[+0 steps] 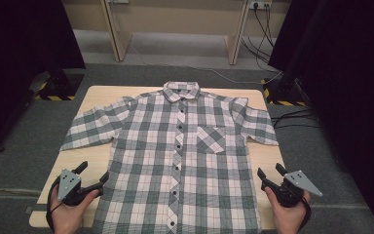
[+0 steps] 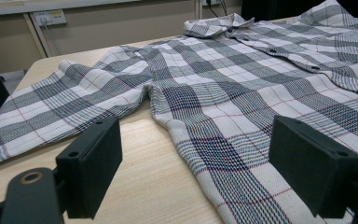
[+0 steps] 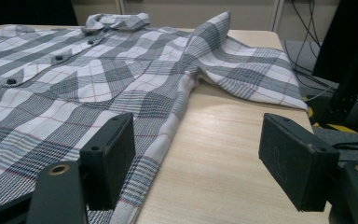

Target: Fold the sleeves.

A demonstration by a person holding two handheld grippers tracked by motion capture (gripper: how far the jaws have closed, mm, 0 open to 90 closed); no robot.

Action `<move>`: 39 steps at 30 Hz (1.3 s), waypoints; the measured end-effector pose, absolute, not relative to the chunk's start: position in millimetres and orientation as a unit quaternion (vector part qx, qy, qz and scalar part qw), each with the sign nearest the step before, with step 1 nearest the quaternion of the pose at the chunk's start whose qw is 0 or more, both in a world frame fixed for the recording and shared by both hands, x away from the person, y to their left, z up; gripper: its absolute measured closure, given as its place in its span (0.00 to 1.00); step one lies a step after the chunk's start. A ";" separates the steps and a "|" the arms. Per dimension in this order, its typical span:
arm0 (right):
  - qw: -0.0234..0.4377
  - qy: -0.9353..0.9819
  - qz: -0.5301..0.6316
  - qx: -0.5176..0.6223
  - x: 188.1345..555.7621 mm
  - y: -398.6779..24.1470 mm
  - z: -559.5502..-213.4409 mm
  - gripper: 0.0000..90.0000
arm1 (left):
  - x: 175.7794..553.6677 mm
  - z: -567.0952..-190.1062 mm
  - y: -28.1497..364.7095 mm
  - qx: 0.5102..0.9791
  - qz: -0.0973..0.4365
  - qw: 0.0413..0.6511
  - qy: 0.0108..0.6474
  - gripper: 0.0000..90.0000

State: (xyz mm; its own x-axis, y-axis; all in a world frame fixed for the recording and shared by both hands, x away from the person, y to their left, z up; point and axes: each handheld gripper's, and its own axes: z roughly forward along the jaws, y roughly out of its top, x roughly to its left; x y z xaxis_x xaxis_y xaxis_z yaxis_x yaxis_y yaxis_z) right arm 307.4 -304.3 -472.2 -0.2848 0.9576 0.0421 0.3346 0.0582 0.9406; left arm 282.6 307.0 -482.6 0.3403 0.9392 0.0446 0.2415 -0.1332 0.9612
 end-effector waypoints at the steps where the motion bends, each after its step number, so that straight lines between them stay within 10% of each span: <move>1: 0.333 0.646 0.470 0.500 307.7 -305.1 -471.7 0.32 | 282.6 -482.6 307.3 0.659 0.360 0.484 0.449 0.19; 39: 0.298 0.657 0.332 0.607 449.5 -332.5 -456.3 0.49 | 282.6 -482.5 305.9 0.661 0.366 0.478 0.449 0.20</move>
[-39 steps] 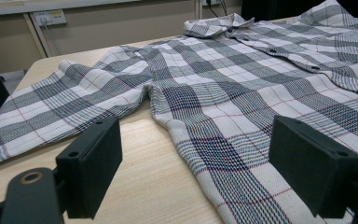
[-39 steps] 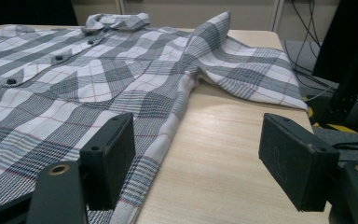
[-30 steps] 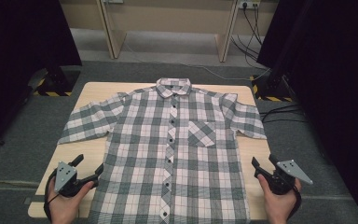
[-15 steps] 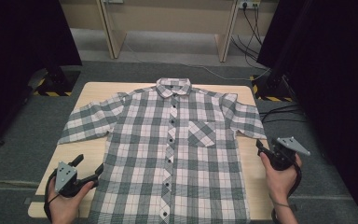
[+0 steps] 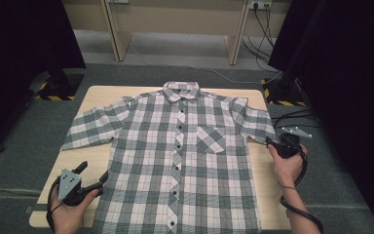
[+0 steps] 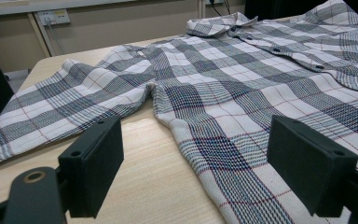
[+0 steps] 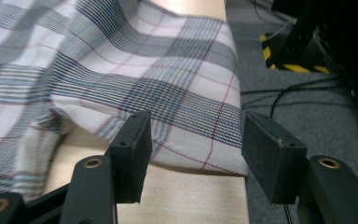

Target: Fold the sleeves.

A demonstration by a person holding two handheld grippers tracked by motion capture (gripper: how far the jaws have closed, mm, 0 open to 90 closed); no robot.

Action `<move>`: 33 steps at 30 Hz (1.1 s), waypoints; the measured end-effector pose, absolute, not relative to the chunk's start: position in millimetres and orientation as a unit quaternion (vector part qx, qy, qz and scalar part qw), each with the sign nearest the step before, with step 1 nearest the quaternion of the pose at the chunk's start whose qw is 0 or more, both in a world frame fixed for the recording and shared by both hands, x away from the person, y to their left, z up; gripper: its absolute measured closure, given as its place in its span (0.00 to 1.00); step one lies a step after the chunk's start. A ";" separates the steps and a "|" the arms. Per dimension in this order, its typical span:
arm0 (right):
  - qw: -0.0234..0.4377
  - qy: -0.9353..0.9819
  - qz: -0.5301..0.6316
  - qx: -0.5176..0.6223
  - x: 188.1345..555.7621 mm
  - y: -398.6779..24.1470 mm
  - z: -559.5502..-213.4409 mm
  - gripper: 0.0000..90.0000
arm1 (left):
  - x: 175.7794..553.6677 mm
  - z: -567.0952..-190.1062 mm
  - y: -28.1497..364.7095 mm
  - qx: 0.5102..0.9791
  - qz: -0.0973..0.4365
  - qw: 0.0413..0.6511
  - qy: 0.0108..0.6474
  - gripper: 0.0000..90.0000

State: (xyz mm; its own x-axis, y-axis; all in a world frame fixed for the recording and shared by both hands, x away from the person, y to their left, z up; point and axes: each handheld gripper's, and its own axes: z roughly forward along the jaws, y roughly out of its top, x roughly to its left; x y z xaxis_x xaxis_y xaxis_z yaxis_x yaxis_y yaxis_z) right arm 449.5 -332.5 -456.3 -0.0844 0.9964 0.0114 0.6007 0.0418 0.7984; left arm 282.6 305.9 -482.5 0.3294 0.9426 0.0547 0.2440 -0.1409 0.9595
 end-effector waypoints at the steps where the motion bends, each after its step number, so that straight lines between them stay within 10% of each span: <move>1: 0.294 0.658 0.328 0.611 453.2 -333.4 -458.7 0.49 | 282.6 -482.5 305.9 0.661 0.366 0.477 0.449 0.20; 16: 0.268 0.679 0.291 0.618 485.1 -338.8 -469.9 0.57 | 282.7 -482.5 305.7 0.662 0.366 0.476 0.448 0.20; 33: 0.257 0.661 0.322 0.627 481.1 -331.2 -472.6 1.00 | 282.3 -482.5 305.8 0.661 0.367 0.478 0.448 0.21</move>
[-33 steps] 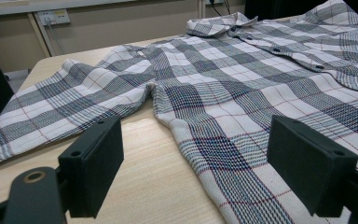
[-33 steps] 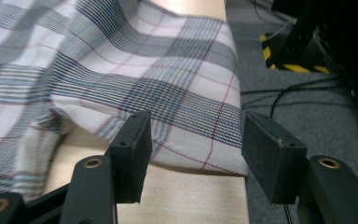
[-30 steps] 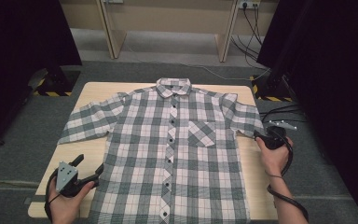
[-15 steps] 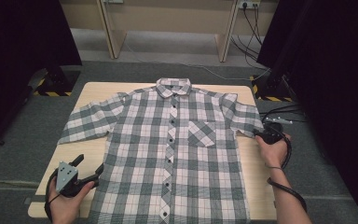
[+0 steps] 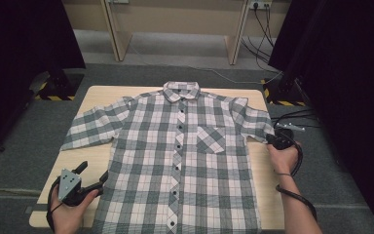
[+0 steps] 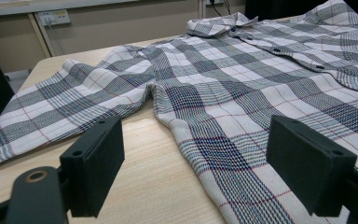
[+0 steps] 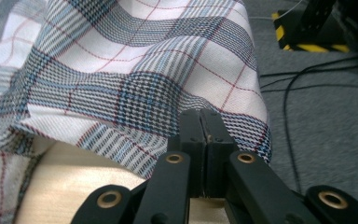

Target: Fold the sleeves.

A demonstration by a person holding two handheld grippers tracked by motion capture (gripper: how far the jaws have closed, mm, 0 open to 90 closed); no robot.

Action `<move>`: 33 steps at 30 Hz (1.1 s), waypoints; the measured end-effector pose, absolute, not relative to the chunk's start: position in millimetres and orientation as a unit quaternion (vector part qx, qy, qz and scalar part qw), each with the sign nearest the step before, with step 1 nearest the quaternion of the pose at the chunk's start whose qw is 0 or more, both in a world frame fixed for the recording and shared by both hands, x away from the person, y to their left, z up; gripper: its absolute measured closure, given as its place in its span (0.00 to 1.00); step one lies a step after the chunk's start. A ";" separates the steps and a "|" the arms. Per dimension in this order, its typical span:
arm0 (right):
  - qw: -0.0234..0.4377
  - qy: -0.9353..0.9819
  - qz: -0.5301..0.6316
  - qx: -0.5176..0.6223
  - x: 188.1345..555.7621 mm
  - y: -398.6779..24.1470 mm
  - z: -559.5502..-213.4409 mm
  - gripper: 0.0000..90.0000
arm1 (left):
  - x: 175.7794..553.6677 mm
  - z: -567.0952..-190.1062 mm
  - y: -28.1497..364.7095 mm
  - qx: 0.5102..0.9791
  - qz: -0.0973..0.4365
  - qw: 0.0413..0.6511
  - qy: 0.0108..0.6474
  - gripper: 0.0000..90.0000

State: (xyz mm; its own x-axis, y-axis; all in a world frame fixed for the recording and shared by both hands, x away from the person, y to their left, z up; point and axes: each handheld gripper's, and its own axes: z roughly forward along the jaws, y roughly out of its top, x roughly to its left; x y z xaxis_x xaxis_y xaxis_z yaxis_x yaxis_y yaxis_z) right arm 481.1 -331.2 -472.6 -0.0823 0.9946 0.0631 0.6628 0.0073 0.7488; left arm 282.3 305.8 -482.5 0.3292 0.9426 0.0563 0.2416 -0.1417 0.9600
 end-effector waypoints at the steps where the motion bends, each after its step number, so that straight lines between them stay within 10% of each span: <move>1: 0.251 0.655 0.329 0.632 481.2 -333.0 -472.8 1.00 | 282.2 -482.6 305.6 0.661 0.367 0.478 0.448 0.21; 33: 0.284 0.651 0.458 0.535 480.8 -250.1 -410.2 1.00 | 282.5 -482.5 305.8 0.661 0.366 0.477 0.449 0.20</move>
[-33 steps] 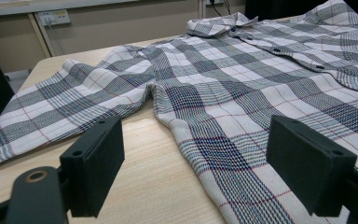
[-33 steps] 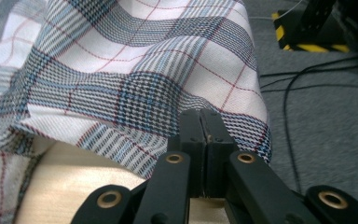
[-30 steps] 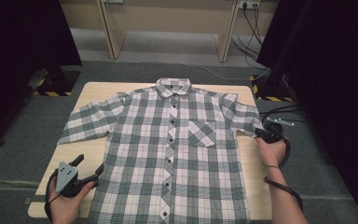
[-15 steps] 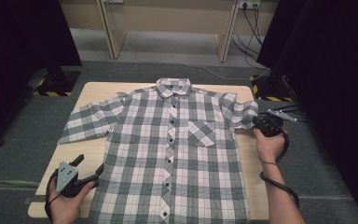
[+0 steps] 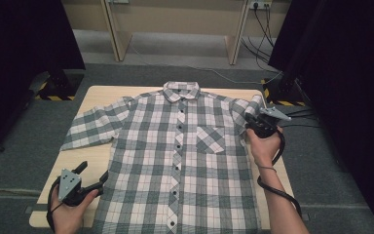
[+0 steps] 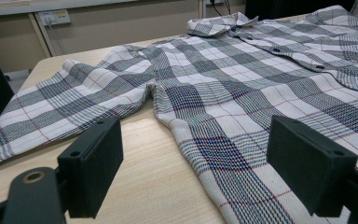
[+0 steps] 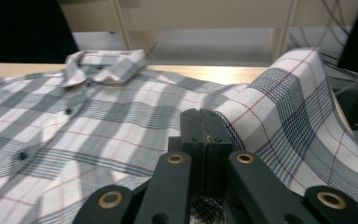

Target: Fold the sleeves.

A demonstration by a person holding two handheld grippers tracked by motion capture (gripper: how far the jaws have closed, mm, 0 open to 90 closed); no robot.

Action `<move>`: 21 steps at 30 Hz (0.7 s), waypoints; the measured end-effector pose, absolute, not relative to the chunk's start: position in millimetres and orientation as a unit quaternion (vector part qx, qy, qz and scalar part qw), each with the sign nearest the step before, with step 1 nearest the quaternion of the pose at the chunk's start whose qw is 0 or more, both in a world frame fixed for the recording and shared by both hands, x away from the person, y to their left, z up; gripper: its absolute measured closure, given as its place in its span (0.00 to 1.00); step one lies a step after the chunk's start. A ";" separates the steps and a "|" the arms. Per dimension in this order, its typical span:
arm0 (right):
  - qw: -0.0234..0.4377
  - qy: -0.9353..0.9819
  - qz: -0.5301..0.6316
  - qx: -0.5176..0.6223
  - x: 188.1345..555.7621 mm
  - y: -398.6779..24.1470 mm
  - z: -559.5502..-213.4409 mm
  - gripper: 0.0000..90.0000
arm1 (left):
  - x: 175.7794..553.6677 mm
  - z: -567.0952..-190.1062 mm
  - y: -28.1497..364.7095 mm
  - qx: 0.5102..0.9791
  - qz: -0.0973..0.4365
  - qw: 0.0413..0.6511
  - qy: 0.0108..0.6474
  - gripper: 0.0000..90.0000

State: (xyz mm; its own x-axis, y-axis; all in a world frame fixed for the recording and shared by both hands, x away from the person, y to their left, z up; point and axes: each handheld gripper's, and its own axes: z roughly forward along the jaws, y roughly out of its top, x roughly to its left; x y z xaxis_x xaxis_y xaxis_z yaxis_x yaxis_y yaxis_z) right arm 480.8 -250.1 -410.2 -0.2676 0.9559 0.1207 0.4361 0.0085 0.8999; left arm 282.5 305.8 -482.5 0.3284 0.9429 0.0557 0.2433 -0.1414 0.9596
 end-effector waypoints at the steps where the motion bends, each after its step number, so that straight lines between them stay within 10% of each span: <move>1: 0.284 0.655 0.458 0.530 480.8 -245.8 -409.8 1.00 | 282.4 -482.5 305.9 0.660 0.366 0.478 0.449 0.20; 21: 0.258 0.729 0.454 0.442 481.9 -172.4 -415.8 1.00 | 282.4 -482.5 306.0 0.661 0.366 0.478 0.447 0.19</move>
